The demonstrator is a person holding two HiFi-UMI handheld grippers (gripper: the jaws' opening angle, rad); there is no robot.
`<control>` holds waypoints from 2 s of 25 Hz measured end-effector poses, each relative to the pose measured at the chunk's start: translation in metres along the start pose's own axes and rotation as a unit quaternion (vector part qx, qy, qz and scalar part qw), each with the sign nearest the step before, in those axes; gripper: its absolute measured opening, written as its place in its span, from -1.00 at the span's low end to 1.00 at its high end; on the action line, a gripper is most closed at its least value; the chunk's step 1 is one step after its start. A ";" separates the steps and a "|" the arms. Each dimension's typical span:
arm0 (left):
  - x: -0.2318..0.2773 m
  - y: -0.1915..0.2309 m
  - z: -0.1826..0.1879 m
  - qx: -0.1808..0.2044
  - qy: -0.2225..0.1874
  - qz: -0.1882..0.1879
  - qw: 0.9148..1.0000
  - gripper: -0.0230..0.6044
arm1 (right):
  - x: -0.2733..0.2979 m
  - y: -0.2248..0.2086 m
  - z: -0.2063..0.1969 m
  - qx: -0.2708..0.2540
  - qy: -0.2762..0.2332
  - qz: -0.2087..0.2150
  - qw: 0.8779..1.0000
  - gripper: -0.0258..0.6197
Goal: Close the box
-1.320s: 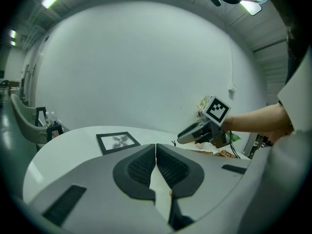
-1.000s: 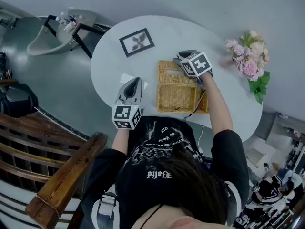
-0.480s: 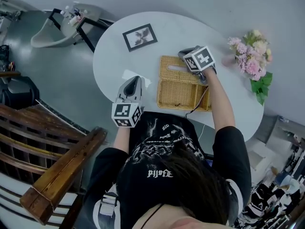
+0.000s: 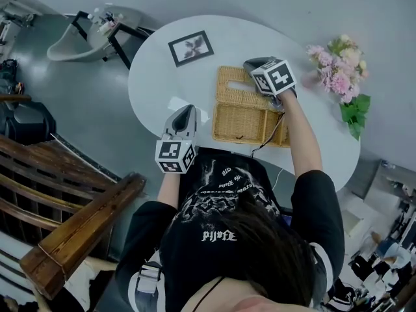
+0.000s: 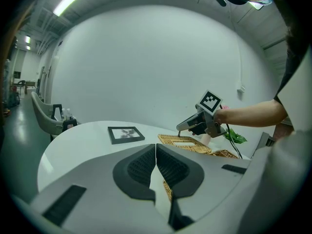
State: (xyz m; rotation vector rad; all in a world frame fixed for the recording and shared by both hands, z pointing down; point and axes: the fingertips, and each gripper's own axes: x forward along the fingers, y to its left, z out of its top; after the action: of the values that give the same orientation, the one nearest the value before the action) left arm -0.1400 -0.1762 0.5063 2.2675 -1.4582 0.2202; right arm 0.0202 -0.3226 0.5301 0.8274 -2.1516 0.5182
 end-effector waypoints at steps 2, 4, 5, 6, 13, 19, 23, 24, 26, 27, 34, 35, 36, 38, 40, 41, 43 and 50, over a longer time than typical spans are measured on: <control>-0.003 -0.003 0.001 -0.001 -0.003 0.002 1.000 -0.85 | -0.009 0.002 0.008 -0.008 -0.016 -0.003 1.000 -0.81; -0.003 -0.007 0.000 -0.002 -0.006 0.002 1.000 -0.85 | -0.019 0.003 0.015 -0.017 -0.029 -0.009 0.999 -0.81; -0.002 -0.009 -0.001 -0.002 -0.006 0.003 1.000 -0.85 | -0.024 0.003 0.017 -0.022 -0.035 -0.012 0.999 -0.81; -0.002 -0.011 -0.002 -0.002 -0.006 0.003 1.000 -0.85 | -0.028 0.003 0.018 -0.026 -0.042 -0.013 0.999 -0.81; -0.009 -0.025 -0.005 -0.001 -0.012 0.001 1.000 -0.85 | -0.061 0.022 0.028 -0.058 -0.077 -0.020 0.995 -0.81; -0.012 -0.040 -0.012 -0.001 -0.013 0.002 1.000 -0.85 | -0.081 0.031 0.026 -0.084 -0.095 -0.022 0.992 -0.81; -0.016 -0.045 -0.015 -0.004 -0.016 0.006 1.000 -0.85 | -0.092 0.040 0.027 -0.095 -0.106 -0.019 0.990 -0.81; -0.017 -0.047 -0.016 -0.005 -0.016 0.008 1.000 -0.85 | -0.095 0.042 0.027 -0.099 -0.109 -0.018 0.989 -0.81; -0.019 -0.049 -0.018 -0.008 -0.018 0.011 1.000 -0.85 | -0.103 0.048 0.027 -0.107 -0.114 -0.016 0.988 -0.81; -0.020 -0.050 -0.019 -0.009 -0.018 0.013 1.000 -0.85 | -0.107 0.051 0.028 -0.112 -0.117 -0.015 0.987 -0.81; -0.026 -0.050 -0.022 -0.019 -0.027 0.034 0.999 -0.85 | -0.130 0.072 0.023 -0.155 -0.123 -0.005 0.980 -0.81; -0.027 -0.051 -0.022 -0.020 -0.029 0.036 0.999 -0.85 | -0.132 0.074 0.021 -0.159 -0.124 -0.003 0.979 -0.81; -0.027 -0.052 -0.022 -0.020 -0.030 0.039 0.999 -0.85 | -0.135 0.077 0.019 -0.163 -0.125 0.000 0.979 -0.81; -0.030 -0.054 -0.023 -0.019 -0.033 0.043 0.998 -0.85 | -0.140 0.085 0.016 -0.176 -0.128 0.007 0.976 -0.81; -0.034 -0.054 -0.024 -0.020 -0.036 0.048 0.998 -0.85 | -0.145 0.096 0.014 -0.195 -0.130 0.012 0.972 -0.81; -0.036 -0.053 -0.025 -0.021 -0.037 0.051 0.998 -0.85 | -0.148 0.101 0.013 -0.204 -0.130 0.013 0.970 -0.81; -0.040 -0.052 -0.028 -0.024 -0.038 0.057 0.997 -0.85 | -0.153 0.109 0.011 -0.218 -0.132 0.013 0.967 -0.81; -0.046 -0.053 -0.031 -0.027 -0.046 0.067 0.996 -0.85 | -0.164 0.128 -0.004 -0.247 -0.126 0.022 0.961 -0.81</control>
State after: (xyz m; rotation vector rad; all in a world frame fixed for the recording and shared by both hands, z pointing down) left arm -0.1094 -0.1060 0.5034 2.1648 -1.6467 0.1172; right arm 0.0144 -0.1653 0.3937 0.5870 -2.3867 -0.1198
